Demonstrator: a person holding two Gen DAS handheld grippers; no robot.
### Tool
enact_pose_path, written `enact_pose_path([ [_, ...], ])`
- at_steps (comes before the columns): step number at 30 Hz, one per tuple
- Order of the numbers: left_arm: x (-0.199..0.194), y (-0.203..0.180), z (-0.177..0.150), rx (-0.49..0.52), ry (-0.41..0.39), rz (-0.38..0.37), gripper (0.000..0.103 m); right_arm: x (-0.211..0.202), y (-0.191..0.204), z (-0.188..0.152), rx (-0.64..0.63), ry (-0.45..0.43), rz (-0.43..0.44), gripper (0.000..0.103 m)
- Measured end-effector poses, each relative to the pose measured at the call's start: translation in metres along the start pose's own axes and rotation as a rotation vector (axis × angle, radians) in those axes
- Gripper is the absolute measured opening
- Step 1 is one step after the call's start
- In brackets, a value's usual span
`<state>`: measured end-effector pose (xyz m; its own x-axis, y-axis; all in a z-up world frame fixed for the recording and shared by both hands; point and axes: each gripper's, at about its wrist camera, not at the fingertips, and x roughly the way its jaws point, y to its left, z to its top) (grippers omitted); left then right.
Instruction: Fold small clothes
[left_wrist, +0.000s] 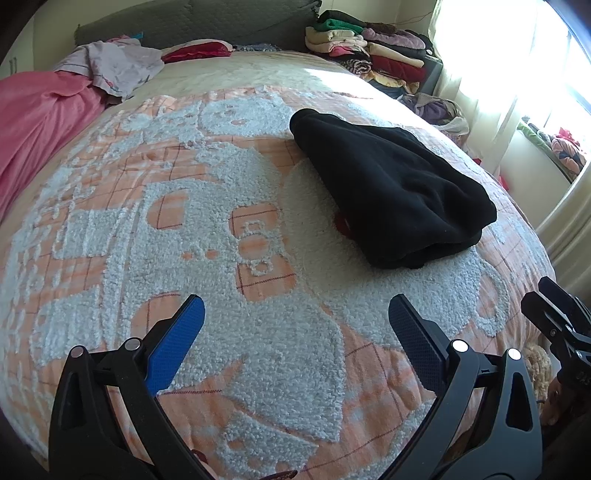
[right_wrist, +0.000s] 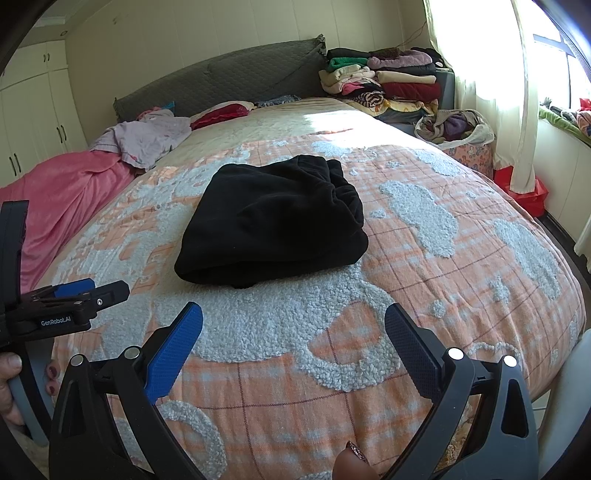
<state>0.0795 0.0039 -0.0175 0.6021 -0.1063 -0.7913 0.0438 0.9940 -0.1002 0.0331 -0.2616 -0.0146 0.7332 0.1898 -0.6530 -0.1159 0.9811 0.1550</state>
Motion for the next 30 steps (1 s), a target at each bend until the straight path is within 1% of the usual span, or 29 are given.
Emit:
enact_pose_path([
  [8,0.000,-0.003,-0.002,0.013,-0.007,0.005,0.094,0.000,-0.002,-0.001,0.010,0.005,-0.005,0.098],
  [11,-0.001,-0.005,-0.005,0.028,-0.010,0.001,0.094,-0.003,-0.012,-0.002,0.052,-0.001,-0.031,0.098],
  [13,0.002,-0.003,-0.007,0.018,0.006,0.028,0.094,-0.007,-0.022,-0.003,0.088,-0.010,-0.060,0.098],
  [15,0.006,0.002,-0.008,0.008,0.020,0.071,0.094,-0.015,-0.039,-0.005,0.132,-0.033,-0.124,0.098],
  [17,0.005,0.014,-0.008,-0.012,0.013,0.117,0.094,-0.025,-0.063,-0.008,0.195,-0.053,-0.195,0.098],
  [19,0.001,0.031,-0.004,-0.044,0.002,0.122,0.094,-0.037,-0.093,-0.013,0.269,-0.071,-0.266,0.098],
  [21,-0.004,0.054,0.003,-0.086,-0.004,0.142,0.094,-0.051,-0.131,-0.021,0.354,-0.087,-0.364,0.098],
  [22,-0.008,0.071,0.007,-0.116,-0.005,0.156,0.094,-0.059,-0.151,-0.025,0.393,-0.097,-0.413,0.098],
  [24,-0.013,0.108,0.017,-0.184,0.012,0.189,0.094,-0.076,-0.200,-0.039,0.486,-0.095,-0.540,0.098],
  [26,-0.024,0.160,0.026,-0.271,0.011,0.227,0.094,-0.091,-0.255,-0.055,0.587,-0.086,-0.629,0.098],
  [27,-0.032,0.186,0.030,-0.315,0.001,0.257,0.094,-0.098,-0.279,-0.063,0.631,-0.081,-0.694,0.098],
  [28,-0.042,0.218,0.033,-0.368,-0.016,0.310,0.094,-0.103,-0.303,-0.072,0.662,-0.073,-0.765,0.098],
  [29,-0.053,0.246,0.035,-0.414,-0.035,0.371,0.094,-0.107,-0.332,-0.081,0.689,-0.049,-0.849,0.098],
  [30,-0.065,0.282,0.036,-0.467,-0.051,0.431,0.094,-0.111,-0.356,-0.089,0.727,-0.020,-0.919,0.098],
])
